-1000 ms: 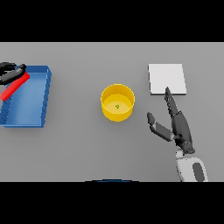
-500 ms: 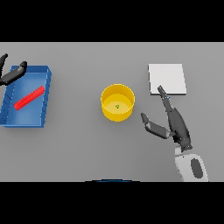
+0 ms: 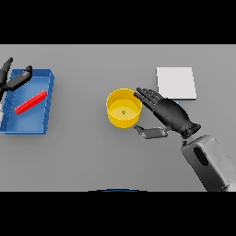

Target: Pick up the red beaker and tilt it to pour out 1 green nut into yellow bowl. Pick up the yellow bowl and place it on the metallic measuring scale.

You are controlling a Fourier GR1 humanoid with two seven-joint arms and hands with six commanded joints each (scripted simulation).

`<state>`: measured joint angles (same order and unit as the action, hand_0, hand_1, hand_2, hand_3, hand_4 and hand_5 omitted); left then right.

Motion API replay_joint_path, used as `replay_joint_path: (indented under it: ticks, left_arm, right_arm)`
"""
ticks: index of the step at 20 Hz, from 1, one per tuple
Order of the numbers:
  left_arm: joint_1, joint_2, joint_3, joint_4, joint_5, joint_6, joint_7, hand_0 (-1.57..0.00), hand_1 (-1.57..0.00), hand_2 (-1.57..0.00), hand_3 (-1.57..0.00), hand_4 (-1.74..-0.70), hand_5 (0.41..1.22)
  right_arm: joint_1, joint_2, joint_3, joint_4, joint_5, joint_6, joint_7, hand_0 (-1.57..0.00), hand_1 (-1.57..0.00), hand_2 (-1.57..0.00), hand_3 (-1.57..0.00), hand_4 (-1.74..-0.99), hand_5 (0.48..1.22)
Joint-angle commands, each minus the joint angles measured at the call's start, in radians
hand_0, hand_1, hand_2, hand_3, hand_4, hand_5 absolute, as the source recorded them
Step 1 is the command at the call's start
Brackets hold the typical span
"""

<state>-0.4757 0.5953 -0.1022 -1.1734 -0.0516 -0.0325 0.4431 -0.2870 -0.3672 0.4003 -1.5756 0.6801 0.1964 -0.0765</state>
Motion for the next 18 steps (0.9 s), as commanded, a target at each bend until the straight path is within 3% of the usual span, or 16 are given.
replay_joint_path:
  ticks: [1, 9, 18]
  left_arm:
    - [-0.003, -0.001, -0.002, 0.000, -0.001, -0.001, 0.011, 0.00, 0.00, 0.00, 0.00, -0.81, 0.688]
    - [0.002, 0.016, 0.015, -0.014, 0.015, -0.015, -0.004, 0.00, 0.00, 0.00, 0.00, -0.81, 0.695]
    - [-0.006, 0.025, 0.014, 0.018, 0.005, -0.031, -0.027, 0.00, 0.00, 0.00, 0.00, -0.80, 0.703]
  right_arm:
    - [-0.039, -0.006, 0.019, 0.038, 0.022, 0.013, -0.010, 0.00, 0.00, 0.00, 0.00, -1.157, 0.635]
    - [-0.227, -0.025, 0.168, 0.220, 0.142, 0.109, -0.126, 0.00, 0.00, 0.00, 0.00, -1.156, 0.642]
    - [-0.385, 0.037, 0.272, 0.406, 0.193, 0.236, -0.124, 0.00, 0.00, 0.00, 0.00, -1.174, 0.674]
